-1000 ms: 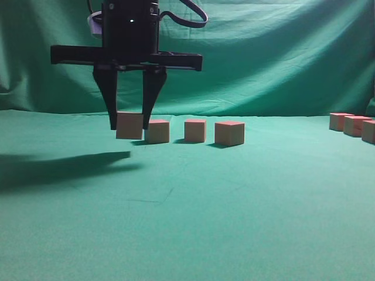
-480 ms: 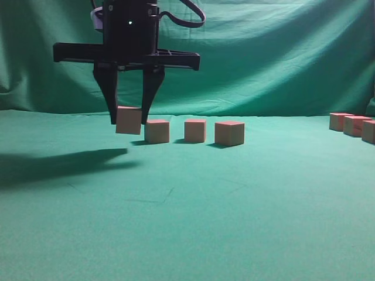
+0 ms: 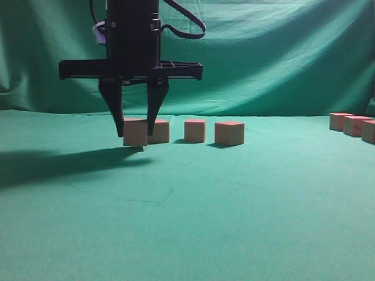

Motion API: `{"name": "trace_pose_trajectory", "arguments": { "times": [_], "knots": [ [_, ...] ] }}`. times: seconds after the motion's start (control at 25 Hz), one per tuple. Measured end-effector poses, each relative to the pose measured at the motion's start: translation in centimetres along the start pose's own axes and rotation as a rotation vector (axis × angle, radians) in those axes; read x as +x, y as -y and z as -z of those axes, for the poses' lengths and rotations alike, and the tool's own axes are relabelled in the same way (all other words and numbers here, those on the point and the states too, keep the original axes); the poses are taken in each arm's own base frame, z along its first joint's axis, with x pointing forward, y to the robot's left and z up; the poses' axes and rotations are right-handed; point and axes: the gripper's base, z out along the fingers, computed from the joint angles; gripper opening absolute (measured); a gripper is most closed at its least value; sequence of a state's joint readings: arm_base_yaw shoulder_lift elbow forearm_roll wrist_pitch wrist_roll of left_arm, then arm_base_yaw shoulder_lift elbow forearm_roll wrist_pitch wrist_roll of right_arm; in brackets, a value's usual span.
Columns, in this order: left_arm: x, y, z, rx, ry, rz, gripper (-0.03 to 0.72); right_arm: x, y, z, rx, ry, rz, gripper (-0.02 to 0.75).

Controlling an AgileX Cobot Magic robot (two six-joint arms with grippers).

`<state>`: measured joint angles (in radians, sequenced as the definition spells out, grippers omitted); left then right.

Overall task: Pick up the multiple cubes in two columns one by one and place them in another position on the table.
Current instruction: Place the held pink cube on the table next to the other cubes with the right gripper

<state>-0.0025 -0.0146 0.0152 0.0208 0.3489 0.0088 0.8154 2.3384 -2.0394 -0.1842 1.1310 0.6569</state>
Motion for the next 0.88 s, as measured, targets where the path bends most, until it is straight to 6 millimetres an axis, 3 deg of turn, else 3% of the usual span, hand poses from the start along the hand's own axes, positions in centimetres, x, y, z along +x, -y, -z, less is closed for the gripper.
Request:
{"name": "trace_pose_trajectory", "arguments": {
  "times": [0.88],
  "knots": [
    [0.0,0.0,0.0,0.0,0.0,0.0,0.0,-0.18,0.06,-0.22,0.01,0.021,-0.022,0.254]
  ]
}}
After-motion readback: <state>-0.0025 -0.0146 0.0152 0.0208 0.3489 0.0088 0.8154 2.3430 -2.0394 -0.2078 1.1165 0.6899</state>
